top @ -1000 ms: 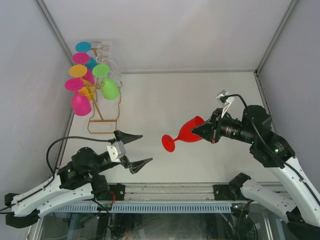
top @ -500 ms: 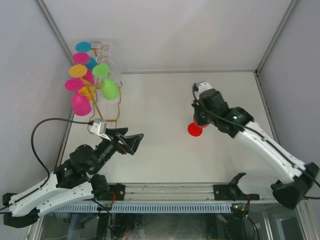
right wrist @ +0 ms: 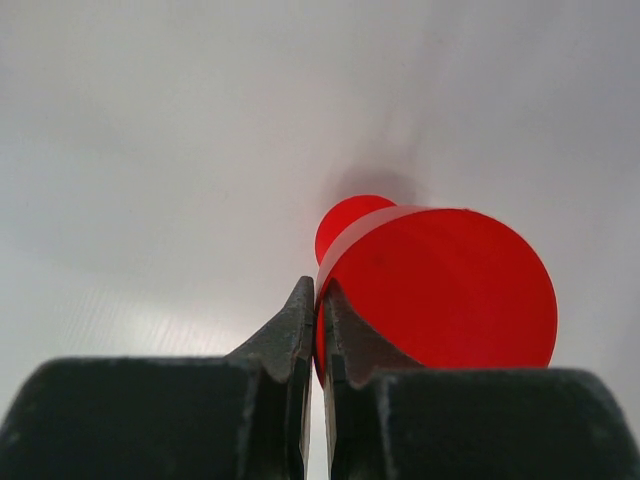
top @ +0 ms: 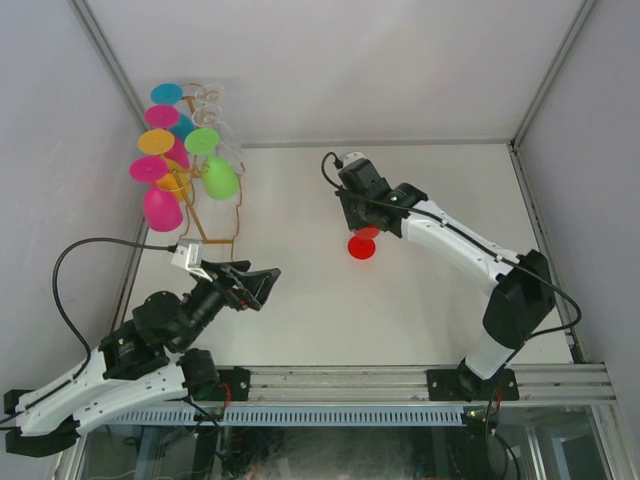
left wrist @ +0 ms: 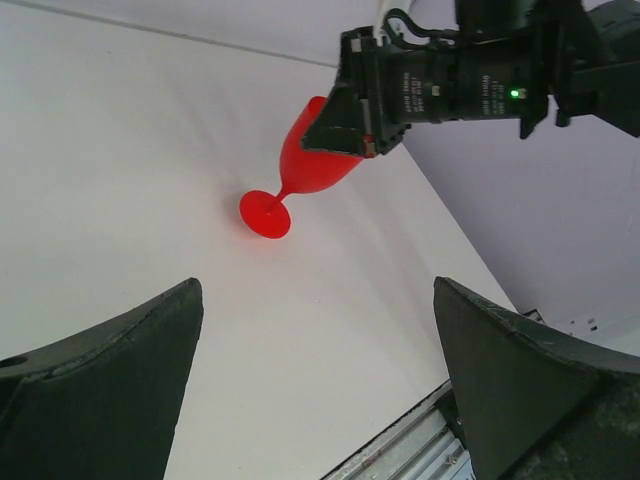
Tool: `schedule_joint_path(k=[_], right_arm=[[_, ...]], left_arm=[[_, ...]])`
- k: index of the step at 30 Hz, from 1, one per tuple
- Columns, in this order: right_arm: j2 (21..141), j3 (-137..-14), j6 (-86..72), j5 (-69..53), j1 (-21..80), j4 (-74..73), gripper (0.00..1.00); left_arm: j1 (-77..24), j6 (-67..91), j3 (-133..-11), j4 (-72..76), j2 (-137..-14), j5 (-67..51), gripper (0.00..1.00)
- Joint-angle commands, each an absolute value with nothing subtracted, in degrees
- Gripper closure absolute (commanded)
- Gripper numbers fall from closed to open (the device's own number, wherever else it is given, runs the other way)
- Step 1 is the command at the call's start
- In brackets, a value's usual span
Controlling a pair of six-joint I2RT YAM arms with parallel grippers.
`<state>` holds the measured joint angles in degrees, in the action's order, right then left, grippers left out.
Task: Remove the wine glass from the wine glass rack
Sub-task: Place the wine glass at the center of the board.
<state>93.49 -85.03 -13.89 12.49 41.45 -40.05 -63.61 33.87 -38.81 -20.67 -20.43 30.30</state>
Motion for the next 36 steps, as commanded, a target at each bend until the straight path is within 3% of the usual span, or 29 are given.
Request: schedule_joint_path(k=[1, 9, 24, 36], right_arm=[[97.79, -90.5, -13.98, 11.66, 41.92, -36.85, 1.0], [105.76, -96.47, -14.63, 10.77, 42.01, -41.17, 1.0], [105.36, -97.58, -11.95, 9.61, 42.19, -41.97, 0.89], [104.84, -99.58, -10.5, 8.7, 42.18, -43.59, 0.85]], left_arm=[[-63.52, 30.98, -41.85, -20.73, -19.76, 31.49, 0.0], [-63.47, 34.63, -42.2, -23.74, -19.78, 34.9, 0.0], [-63.48, 37.75, -41.76, -24.29, -19.99, 35.56, 0.0], [-63.45, 36.39, -49.79, -32.0, -24.96, 36.06, 0.0]])
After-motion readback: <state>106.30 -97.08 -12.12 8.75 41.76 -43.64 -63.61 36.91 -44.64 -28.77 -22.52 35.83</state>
